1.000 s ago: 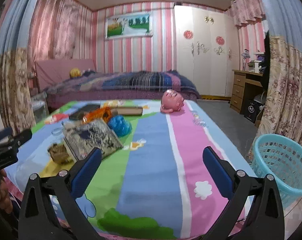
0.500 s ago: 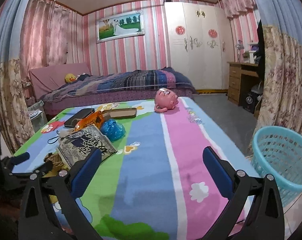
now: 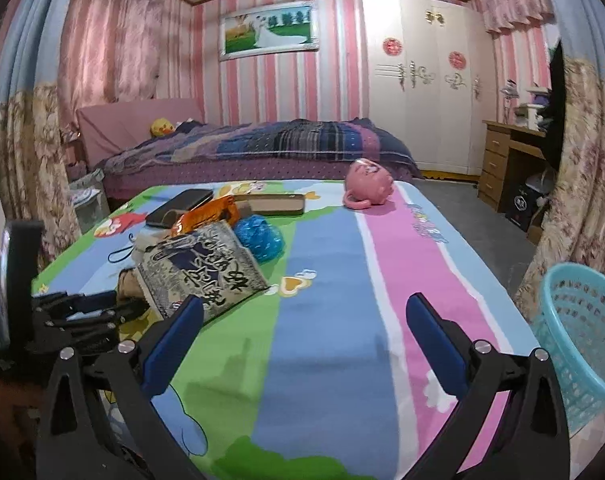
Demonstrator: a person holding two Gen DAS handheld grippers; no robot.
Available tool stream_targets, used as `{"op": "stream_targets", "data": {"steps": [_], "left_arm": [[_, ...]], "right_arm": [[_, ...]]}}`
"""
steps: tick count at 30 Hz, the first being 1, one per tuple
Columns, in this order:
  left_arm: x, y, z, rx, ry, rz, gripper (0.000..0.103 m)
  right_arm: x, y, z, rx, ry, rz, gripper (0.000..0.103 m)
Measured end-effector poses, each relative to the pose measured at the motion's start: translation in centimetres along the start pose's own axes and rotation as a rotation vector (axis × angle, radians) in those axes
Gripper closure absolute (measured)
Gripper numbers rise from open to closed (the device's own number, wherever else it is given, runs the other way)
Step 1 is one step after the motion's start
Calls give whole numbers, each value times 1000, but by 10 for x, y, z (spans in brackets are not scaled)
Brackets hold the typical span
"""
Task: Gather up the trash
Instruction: 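Grasp the crumpled brown paper with the left tool while the right tool grasps the printed paper bag, then carry the printed paper bag to the blue basket and open the right tool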
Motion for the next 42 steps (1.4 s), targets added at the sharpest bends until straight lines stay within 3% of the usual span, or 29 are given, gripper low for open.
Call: {"op": "stream_targets", "data": {"steps": [9, 14, 19, 25, 33, 34, 35, 36, 38, 42], "left_arm": [[41, 29, -24, -36, 42, -20, 61], [50, 28, -26, -28, 61, 0, 61], [87, 34, -34, -56, 150, -100, 61], [118, 41, -48, -123, 200, -200, 61], [115, 44, -54, -163, 152, -217, 61], [114, 43, -53, -162, 148, -215, 61], [112, 43, -54, -161, 144, -212, 61], [110, 43, -54, -164, 137, -209, 61], [105, 44, -56, -179, 127, -203, 61], [95, 45, -58, -190, 122, -163, 61]], "right_arm": [[38, 0, 18, 29, 70, -30, 4], [61, 2, 27, 38, 114, -34, 4], [87, -2, 41, 59, 128, -54, 4], [128, -12, 56, 87, 136, -82, 4], [174, -39, 81, 147, -33, -362, 6], [175, -38, 78, 122, -28, -369, 21], [175, -38, 77, 117, -24, -372, 56], [172, -40, 77, 132, -28, -381, 76], [158, -39, 72, 136, -12, -333, 88], [133, -13, 37, 18, -38, -319, 91]]}}
Point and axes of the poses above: each gripper's, at about its wrist camera, not at the fingertips, and z roughly the way its jaws point, x to its left, y to its top, the point moved 4 cm from there along z, roughly the way its jaws point, and after that the axes turned 13 degrees about -x, right-handed, at the moved point
